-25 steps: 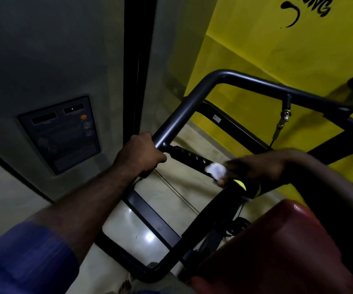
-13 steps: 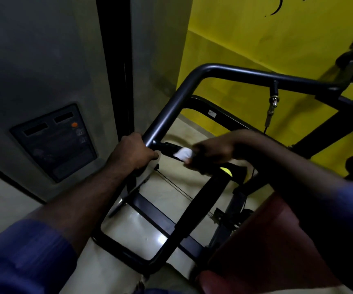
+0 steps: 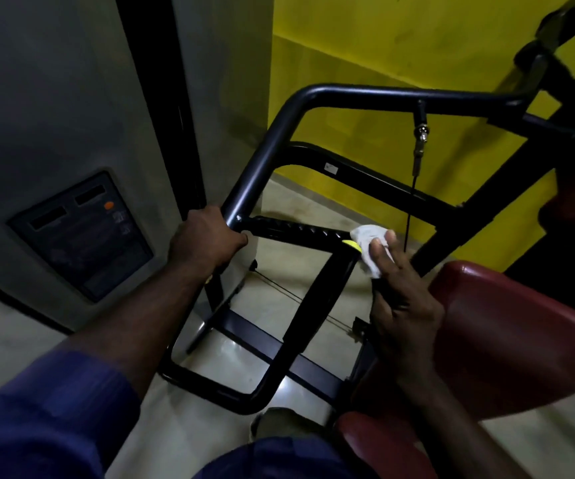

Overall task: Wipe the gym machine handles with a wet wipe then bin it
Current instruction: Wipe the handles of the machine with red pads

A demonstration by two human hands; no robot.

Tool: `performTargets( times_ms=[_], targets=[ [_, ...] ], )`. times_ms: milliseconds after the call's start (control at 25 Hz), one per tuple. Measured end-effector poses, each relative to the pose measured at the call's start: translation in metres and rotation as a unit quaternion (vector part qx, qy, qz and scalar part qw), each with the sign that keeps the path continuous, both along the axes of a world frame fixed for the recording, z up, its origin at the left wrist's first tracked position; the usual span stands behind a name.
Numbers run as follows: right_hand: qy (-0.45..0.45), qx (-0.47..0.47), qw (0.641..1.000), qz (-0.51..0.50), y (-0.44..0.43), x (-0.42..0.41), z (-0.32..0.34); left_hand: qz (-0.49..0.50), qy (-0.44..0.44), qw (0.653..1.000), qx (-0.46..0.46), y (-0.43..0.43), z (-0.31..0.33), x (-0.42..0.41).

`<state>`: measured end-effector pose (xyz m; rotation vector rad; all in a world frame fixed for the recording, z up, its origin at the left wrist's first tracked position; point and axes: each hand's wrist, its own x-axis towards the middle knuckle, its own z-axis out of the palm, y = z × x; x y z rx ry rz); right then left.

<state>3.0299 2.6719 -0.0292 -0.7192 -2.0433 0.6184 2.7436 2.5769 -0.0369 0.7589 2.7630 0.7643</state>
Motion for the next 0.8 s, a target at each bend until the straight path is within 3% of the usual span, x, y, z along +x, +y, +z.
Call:
performTargets(
  times_ms=[240, 360, 680, 800],
  targets=[
    [0.115, -0.111, 0.982, -0.099, 0.012, -0.002, 0.004, -0.001, 0.002, 1.0, 0.004, -0.002, 0.003, 0.003],
    [0.104, -0.134, 0.977, -0.132, 0.01, 0.001, 0.004, -0.005, 0.006, 1.0, 0.0, -0.001, 0.002, 0.002],
    [0.066, -0.008, 0.995, -0.076, 0.011, -0.003, 0.003, -0.001, 0.008, 1.0, 0.008, 0.0, 0.0, 0.001],
    [0.039, -0.074, 0.995, -0.055, 0.005, 0.004, 0.003, 0.0, 0.014, 1.0, 0.008, 0.0, -0.001, 0.001]
  ],
)
